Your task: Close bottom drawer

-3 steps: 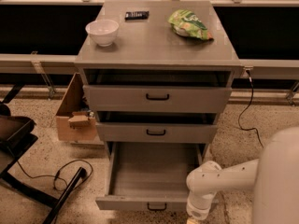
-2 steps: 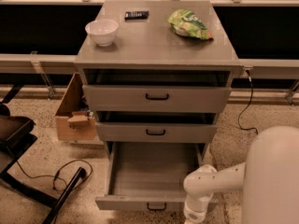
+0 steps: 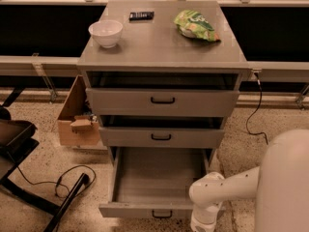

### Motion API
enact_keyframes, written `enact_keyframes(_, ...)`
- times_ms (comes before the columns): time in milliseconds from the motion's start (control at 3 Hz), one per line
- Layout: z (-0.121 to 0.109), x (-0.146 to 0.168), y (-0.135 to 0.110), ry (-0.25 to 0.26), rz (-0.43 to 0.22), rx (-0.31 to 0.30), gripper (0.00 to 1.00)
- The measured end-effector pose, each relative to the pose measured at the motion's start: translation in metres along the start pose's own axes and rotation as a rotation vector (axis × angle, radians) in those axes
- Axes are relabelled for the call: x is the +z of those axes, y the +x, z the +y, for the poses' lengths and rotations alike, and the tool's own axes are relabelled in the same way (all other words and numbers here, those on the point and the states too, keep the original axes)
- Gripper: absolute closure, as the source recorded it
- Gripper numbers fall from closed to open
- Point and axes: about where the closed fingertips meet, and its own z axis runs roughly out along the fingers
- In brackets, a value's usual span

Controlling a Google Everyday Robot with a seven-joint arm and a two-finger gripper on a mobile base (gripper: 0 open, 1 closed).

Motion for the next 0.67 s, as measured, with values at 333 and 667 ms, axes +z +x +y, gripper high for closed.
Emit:
enact_keyframes(333,-0.006,0.031,-0.043,-0.016,-0.061,-0.080,1.00)
enact_keyframes(667,-0.017,0.074,-0.089,-0.023,-0.126,-0.152,1.00)
